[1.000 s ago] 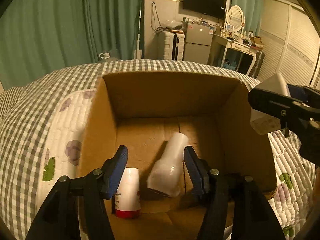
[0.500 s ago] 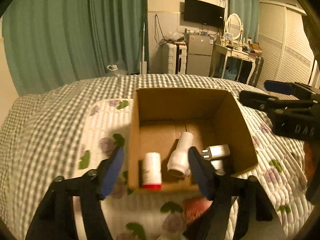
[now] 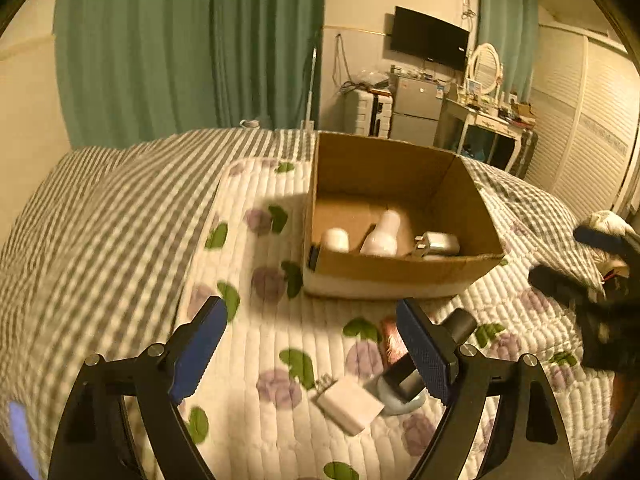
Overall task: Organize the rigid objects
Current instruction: 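Grasp the white block with left tool while right tool grasps the black remote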
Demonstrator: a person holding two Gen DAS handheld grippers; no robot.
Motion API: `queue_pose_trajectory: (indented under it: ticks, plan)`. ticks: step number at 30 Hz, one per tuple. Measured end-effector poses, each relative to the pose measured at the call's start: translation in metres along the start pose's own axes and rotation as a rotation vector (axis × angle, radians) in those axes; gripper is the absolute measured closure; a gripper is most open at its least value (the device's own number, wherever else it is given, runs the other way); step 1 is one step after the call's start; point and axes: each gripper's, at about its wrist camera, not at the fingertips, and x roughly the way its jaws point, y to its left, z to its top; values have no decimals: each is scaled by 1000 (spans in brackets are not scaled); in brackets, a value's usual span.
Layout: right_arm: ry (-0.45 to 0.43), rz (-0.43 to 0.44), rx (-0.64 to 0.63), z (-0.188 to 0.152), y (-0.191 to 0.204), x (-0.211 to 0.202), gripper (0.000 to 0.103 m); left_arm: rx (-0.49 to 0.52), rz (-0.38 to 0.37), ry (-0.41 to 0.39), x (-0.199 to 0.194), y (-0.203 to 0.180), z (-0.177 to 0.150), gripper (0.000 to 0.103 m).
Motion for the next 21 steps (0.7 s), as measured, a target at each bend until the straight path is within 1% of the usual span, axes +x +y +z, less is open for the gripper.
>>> queue_pose_trajectory:
  ticks: [2, 3, 7, 8, 9, 11, 13, 14, 15, 16, 19, 21]
  plan:
    - [22, 30, 31, -19, 6, 11, 2, 13, 20, 4, 7, -2, -14, 15]
    - [33, 26, 34, -26, 9, 16, 2, 24, 23, 12, 12, -2, -21, 15]
    - [104, 21, 41, -63, 13, 51, 2, 67, 14, 76, 38, -7, -54, 15]
    - [117, 19, 55, -72, 11, 58, 2, 80, 16, 106, 46, -8, -63, 15]
    - [134, -3, 74, -82, 9, 66, 2, 94, 16, 128, 51, -9, -68, 15]
    - [169, -41, 77, -93, 6, 76, 2, 119, -4, 136, 54, -13, -74, 15]
    - [182, -20, 83, -94, 6, 79, 2, 136, -29, 129, 52, -17, -76, 15]
    - [179, -10, 87, -94, 6, 79, 2, 146, -29, 128, 53, -19, -78, 15]
    - [172, -6, 88, -93, 7, 78, 2, 157, -13, 135, 54, -21, -80, 15]
    - [168, -10, 83, -93, 7, 77, 2, 165, -2, 146, 57, -22, -83, 15]
    - [164, -12, 71, -93, 10, 76, 2, 171, -26, 192, 67, -23, -90, 15]
    - [160, -9, 76, -92, 9, 75, 2, 169, -30, 199, 69, -23, -90, 15]
